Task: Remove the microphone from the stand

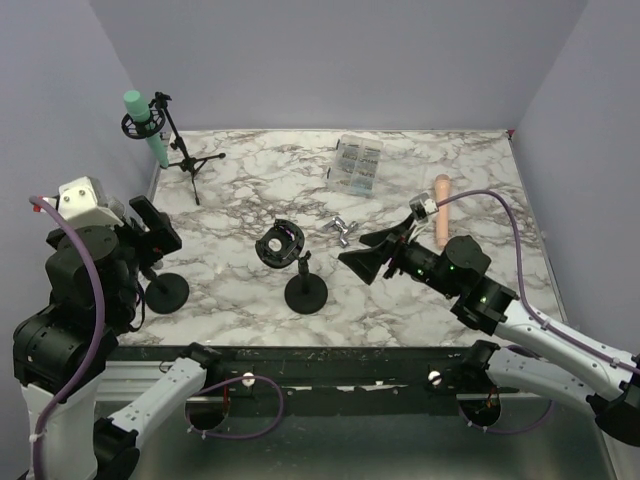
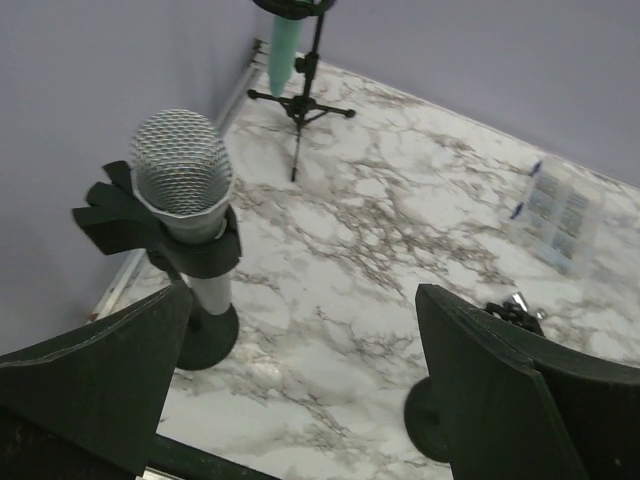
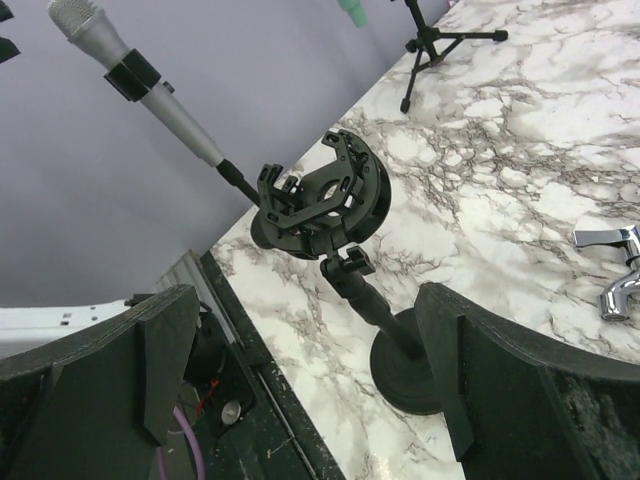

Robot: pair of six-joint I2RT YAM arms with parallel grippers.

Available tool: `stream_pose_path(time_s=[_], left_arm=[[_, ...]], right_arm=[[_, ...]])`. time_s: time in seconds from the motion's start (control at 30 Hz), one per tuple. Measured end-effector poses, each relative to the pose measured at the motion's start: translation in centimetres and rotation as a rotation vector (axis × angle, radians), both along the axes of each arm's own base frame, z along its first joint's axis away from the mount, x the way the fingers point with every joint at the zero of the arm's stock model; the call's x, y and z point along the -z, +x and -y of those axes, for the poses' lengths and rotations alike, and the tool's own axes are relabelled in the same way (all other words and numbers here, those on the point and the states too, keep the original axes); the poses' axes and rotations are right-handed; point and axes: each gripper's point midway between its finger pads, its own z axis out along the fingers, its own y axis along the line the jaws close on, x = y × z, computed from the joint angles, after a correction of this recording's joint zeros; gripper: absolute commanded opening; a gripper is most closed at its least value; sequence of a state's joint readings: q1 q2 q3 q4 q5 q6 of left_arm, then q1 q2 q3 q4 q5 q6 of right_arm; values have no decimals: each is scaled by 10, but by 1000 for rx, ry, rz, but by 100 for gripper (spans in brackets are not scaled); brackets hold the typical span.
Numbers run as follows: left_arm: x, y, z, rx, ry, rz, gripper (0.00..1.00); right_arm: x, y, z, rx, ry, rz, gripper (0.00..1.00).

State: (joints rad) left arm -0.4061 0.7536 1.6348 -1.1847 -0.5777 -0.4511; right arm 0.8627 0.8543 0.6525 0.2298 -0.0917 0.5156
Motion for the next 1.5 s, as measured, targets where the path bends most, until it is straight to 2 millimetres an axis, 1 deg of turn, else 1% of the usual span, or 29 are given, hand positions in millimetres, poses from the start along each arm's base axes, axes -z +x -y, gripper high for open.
stream_pose_path(time_s=[0.13, 0.23, 0.4, 0.5, 0.57, 0.63, 0.77, 0.87, 1.0, 1.1, 1.2, 1.4, 1.5], left_arm=[[3, -2, -27, -147, 67, -6, 99], [9, 0, -39, -225, 108, -25, 99], [24, 16, -54, -342, 186, -88, 99], [40, 28, -70, -435, 223, -134, 96], [48, 34, -75, -455, 239, -150, 93], [54, 40, -76, -454, 249, -150, 90], [48, 50, -77, -450, 264, -109, 86], [46, 55, -79, -457, 273, -93, 85], [53, 60, -82, -466, 296, -96, 77], [57, 63, -84, -470, 309, -97, 68], [61, 66, -85, -472, 320, -102, 55], [57, 68, -85, -474, 326, -86, 41], [57, 69, -85, -470, 328, -86, 31]], right_arm=[[-3, 0, 5, 17, 7, 6, 100], [-6, 1, 8, 35, 13, 10, 100], [-2, 4, 10, 53, 5, 3, 100], [0, 4, 10, 56, 1, -1, 100], [1, 5, 10, 58, -2, -3, 100], [3, 6, 9, 61, -7, -7, 100], [11, 11, 8, 78, -23, -22, 100], [19, 14, 5, 81, -41, -39, 100], [26, 16, 2, 80, -56, -57, 100], [31, 17, 1, 80, -67, -66, 100], [35, 19, -1, 80, -77, -74, 100], [42, 21, -3, 81, -92, -86, 100], [43, 21, -3, 81, -95, -89, 100]])
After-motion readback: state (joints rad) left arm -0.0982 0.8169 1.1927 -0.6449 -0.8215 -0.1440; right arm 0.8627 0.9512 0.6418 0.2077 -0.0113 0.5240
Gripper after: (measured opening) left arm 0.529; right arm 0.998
